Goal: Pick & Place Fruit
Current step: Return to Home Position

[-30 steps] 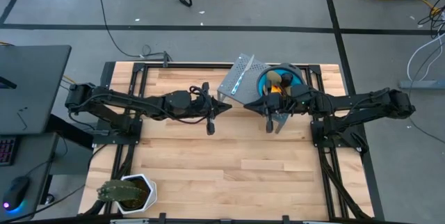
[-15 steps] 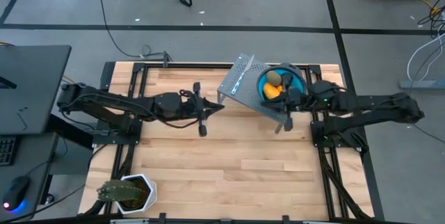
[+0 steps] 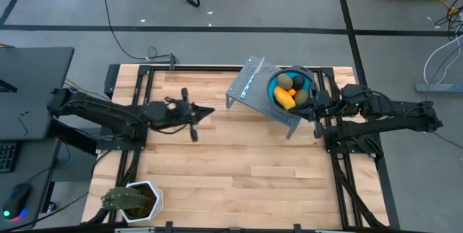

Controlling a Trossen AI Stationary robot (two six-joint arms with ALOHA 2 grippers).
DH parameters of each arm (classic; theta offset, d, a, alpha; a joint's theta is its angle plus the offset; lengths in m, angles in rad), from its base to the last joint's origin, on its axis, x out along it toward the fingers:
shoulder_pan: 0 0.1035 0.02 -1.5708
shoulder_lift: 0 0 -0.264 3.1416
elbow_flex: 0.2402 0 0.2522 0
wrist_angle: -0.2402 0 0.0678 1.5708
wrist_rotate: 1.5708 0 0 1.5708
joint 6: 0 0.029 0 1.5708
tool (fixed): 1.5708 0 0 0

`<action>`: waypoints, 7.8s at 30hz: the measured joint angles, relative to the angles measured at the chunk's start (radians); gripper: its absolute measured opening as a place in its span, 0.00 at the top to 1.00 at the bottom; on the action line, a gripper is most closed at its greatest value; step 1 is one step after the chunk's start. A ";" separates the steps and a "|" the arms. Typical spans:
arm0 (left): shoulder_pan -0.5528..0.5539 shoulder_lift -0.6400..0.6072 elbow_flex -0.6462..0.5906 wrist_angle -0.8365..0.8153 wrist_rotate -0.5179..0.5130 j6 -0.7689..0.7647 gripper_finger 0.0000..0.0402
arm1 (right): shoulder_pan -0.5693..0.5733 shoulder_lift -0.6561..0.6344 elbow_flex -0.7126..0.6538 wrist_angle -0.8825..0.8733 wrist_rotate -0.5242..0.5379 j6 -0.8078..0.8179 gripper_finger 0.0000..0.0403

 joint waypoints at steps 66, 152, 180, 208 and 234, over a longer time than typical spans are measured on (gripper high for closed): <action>0.000 -0.899 -0.526 -0.159 0.052 -0.105 0.98 | 0.054 -0.616 -0.410 -0.088 -0.099 0.037 1.00; -0.001 -0.899 -0.586 -0.139 0.309 -0.081 0.98 | 0.053 -0.616 -0.726 0.273 0.022 0.004 1.00; 0.191 -0.923 -0.661 -0.055 0.291 -0.094 0.95 | 0.053 -0.615 -0.725 0.271 0.037 0.003 1.00; 0.191 -0.923 -0.662 -0.055 0.257 -0.055 0.94 | 0.053 -0.615 -0.725 0.271 0.036 0.003 1.00; 0.191 -0.923 -0.663 -0.055 0.257 -0.056 0.94 | 0.052 -0.615 -0.725 0.272 0.036 0.004 1.00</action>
